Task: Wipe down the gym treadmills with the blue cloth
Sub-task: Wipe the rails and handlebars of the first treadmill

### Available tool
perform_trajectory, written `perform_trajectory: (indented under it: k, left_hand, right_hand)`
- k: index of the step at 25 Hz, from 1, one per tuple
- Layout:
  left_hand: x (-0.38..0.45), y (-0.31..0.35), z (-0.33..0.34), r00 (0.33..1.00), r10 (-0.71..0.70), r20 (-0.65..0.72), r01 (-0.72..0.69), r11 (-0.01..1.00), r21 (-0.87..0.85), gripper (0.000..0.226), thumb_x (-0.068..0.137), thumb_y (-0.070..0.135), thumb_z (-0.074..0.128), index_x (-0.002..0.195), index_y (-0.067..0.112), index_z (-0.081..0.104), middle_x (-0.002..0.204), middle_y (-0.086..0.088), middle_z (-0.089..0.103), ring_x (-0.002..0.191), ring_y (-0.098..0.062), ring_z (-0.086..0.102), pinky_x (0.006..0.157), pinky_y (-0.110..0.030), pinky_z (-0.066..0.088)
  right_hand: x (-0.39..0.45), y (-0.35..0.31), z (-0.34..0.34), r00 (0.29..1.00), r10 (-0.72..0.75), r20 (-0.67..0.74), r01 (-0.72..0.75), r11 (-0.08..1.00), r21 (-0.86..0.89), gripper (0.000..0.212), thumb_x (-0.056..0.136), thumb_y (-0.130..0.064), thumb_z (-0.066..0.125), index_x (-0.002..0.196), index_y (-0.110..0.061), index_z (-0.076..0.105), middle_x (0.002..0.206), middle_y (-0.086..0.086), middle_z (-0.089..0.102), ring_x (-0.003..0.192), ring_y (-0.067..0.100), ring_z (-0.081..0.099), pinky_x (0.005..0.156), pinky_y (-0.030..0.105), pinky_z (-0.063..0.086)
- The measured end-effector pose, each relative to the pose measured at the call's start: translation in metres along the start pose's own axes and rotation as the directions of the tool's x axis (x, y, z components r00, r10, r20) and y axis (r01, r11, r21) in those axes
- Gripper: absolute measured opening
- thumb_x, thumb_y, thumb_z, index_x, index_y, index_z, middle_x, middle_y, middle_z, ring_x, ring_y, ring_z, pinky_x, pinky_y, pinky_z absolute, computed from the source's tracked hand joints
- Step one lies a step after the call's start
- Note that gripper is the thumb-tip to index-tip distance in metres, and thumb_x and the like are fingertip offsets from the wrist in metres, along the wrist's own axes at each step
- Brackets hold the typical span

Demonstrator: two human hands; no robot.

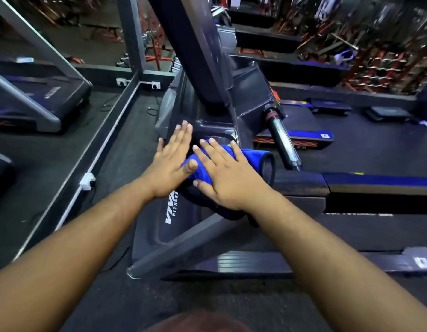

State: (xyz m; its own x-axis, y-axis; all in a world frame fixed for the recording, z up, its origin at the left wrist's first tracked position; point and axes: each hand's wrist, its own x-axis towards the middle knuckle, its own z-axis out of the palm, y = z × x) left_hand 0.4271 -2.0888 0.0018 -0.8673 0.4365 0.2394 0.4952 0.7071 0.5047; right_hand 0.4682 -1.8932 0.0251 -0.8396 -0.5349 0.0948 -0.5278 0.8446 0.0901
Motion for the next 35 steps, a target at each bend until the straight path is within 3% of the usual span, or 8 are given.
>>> perform_trajectory:
  k: [6, 13, 15, 19, 23, 29, 32, 35]
  left_hand:
    - [0.002, -0.001, -0.005, 0.998, -0.009, 0.056, 0.008, 1.000, 0.010, 0.115, 0.066, 0.097, -0.004, 0.152, 0.023, -0.019, 0.162, 0.007, -0.022, 0.150, -0.008, -0.018, 0.122, -0.051, -0.006]
    - [0.006, -0.008, -0.015, 0.996, -0.003, 0.090, 0.036, 0.928, -0.372, 0.133, 0.052, 0.103, -0.002, 0.156, 0.021, -0.011, 0.163, 0.009, -0.017, 0.149, -0.001, -0.016, 0.122, -0.035, -0.012]
    - [0.011, -0.019, -0.018, 0.994, 0.022, 0.110, 0.012, 0.954, -0.301, 0.133, 0.053, 0.103, -0.003, 0.155, 0.019, -0.012, 0.163, 0.007, -0.019, 0.149, -0.005, -0.018, 0.122, -0.038, -0.012]
    - [0.027, -0.054, -0.031, 0.978, 0.035, 0.205, -0.030, 0.999, -0.029, 0.131, 0.054, 0.101, -0.009, 0.156, 0.019, -0.014, 0.164, 0.002, -0.020, 0.150, -0.010, -0.019, 0.121, -0.055, -0.009]
    - [0.040, -0.068, -0.037, 0.960, 0.077, 0.269, -0.041, 0.990, -0.136, 0.135, 0.050, 0.102, -0.009, 0.156, 0.019, -0.013, 0.165, 0.004, -0.015, 0.150, -0.007, -0.017, 0.120, -0.056, -0.011]
    - [0.047, -0.092, -0.039, 0.930, 0.176, 0.322, -0.142, 0.982, -0.127, 0.129, 0.052, 0.100, -0.013, 0.156, 0.023, -0.016, 0.164, 0.009, -0.017, 0.144, 0.001, -0.021, 0.117, -0.059, -0.016]
    - [0.058, -0.092, -0.044, 0.926, 0.186, 0.329, -0.143, 0.978, -0.151, 0.130, 0.049, 0.101, -0.015, 0.156, 0.027, -0.013, 0.162, 0.016, -0.016, 0.148, -0.003, -0.019, 0.115, -0.055, -0.021]
    - [0.077, -0.095, -0.049, 0.913, 0.051, 0.405, 0.181, 0.839, -0.514, 0.112, 0.061, 0.098, -0.007, 0.157, 0.041, 0.002, 0.161, 0.021, -0.009, 0.151, -0.010, -0.009, 0.117, -0.039, -0.011]
  right_hand:
    - [-0.051, 0.092, -0.007, 0.995, -0.035, 0.093, 0.034, 0.999, 0.012, 0.076, 0.094, -0.069, 0.021, 0.158, -0.036, -0.003, 0.166, -0.015, -0.010, 0.153, 0.009, -0.007, 0.121, 0.059, 0.005]
    - [0.012, -0.012, -0.005, 0.996, 0.085, 0.020, -0.085, 0.996, 0.010, 0.082, 0.089, -0.070, 0.013, 0.158, -0.027, 0.014, 0.166, -0.006, 0.017, 0.154, 0.015, 0.007, 0.121, 0.058, 0.001]
    - [-0.006, 0.007, -0.006, 0.984, 0.175, 0.025, -0.176, 0.984, 0.024, 0.082, 0.087, -0.073, 0.014, 0.158, -0.032, 0.013, 0.166, -0.011, 0.014, 0.153, 0.011, 0.005, 0.121, 0.059, -0.004]
    - [0.012, 0.015, -0.014, 0.823, 0.542, 0.168, -0.552, 0.834, 0.013, 0.075, 0.092, -0.070, 0.022, 0.158, -0.036, 0.011, 0.167, -0.013, 0.001, 0.154, 0.013, -0.005, 0.116, 0.067, -0.006]
    - [0.090, -0.025, -0.012, 0.742, 0.621, 0.254, -0.637, 0.770, -0.021, 0.075, 0.097, -0.066, 0.024, 0.159, -0.026, 0.011, 0.167, 0.000, -0.007, 0.154, 0.019, -0.008, 0.118, 0.063, -0.006]
    - [0.023, -0.043, -0.011, 0.882, 0.470, -0.021, -0.465, 0.878, 0.111, 0.072, 0.094, -0.064, 0.022, 0.157, -0.029, 0.021, 0.163, -0.012, 0.023, 0.151, 0.009, 0.017, 0.124, 0.048, -0.003]
    - [0.050, -0.068, -0.003, 0.766, 0.643, -0.029, -0.643, 0.766, 0.006, 0.071, 0.091, -0.069, 0.019, 0.147, -0.030, 0.040, 0.150, -0.005, 0.047, 0.143, 0.016, 0.036, 0.121, 0.057, 0.007]
    - [0.109, -0.111, 0.006, 0.655, 0.747, -0.111, -0.754, 0.655, -0.040, 0.060, 0.093, -0.066, 0.030, 0.116, -0.018, 0.058, 0.115, 0.006, 0.067, 0.112, 0.028, 0.059, 0.108, 0.054, 0.029]
